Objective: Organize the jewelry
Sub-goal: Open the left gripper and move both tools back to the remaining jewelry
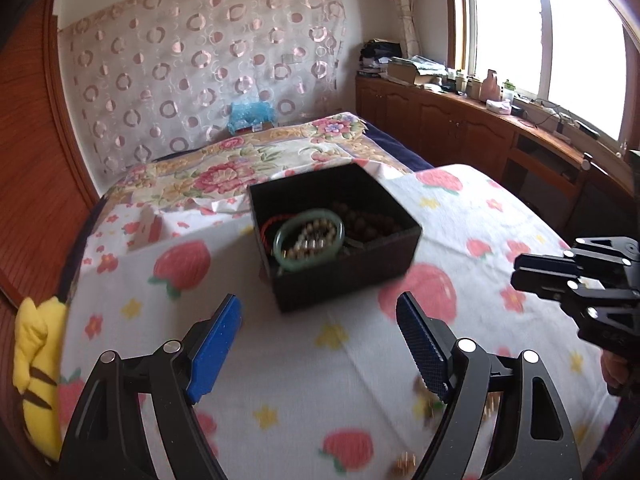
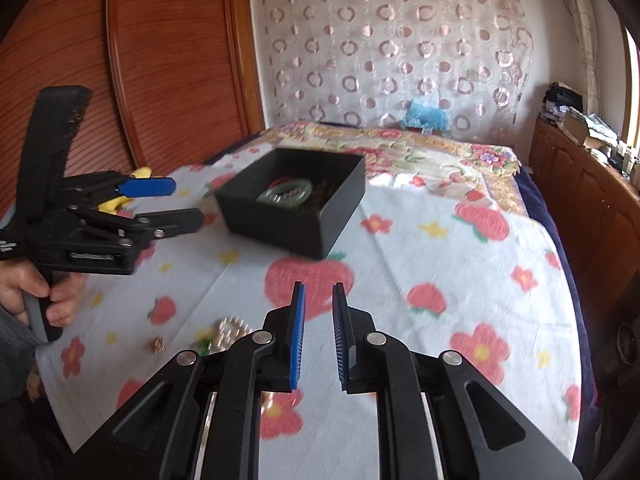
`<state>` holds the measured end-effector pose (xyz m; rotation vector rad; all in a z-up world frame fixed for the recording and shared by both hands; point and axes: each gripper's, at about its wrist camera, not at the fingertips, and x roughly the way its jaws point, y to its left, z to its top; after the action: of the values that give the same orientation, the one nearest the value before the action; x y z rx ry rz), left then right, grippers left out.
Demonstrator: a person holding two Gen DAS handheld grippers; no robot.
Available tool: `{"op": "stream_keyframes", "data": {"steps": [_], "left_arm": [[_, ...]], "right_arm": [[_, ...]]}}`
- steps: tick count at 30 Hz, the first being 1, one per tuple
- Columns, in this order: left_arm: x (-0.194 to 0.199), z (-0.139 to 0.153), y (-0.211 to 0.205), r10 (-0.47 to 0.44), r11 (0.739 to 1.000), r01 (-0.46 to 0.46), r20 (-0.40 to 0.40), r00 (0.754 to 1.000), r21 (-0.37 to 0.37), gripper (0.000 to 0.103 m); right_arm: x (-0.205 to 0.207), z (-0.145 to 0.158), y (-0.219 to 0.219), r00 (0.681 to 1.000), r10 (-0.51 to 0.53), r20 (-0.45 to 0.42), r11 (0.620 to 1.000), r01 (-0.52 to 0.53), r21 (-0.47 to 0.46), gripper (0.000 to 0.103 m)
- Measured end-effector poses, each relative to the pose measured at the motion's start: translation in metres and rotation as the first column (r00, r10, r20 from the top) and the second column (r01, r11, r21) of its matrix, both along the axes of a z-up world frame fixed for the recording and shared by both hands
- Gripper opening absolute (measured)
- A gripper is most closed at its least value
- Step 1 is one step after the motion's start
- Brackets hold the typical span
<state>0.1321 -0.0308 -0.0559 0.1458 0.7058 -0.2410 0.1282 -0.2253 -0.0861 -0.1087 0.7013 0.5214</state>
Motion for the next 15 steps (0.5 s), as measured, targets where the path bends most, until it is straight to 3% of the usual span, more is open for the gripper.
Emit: {"op": "stream_keyframes", "data": {"steps": [11,15], "left_arm": [[-0.050,-0.010,0.028,0.027,0.999,-0.028,-0.016,0.999,-0.024,0.077],[-0.056,-0.019,0.036,0.031,0.999,-0.032,-0.037,0.999,-0.041,0.077]], "right_arm": [[-0.022,-0.024,0.010,0.997,0.044,-0.063,0.997,-0.048,-0.056,0.016],[-0.025,-0.031,0.016,0.991,0.079,-0.106,0.994,-0.086,-0.063,0.024]]}}
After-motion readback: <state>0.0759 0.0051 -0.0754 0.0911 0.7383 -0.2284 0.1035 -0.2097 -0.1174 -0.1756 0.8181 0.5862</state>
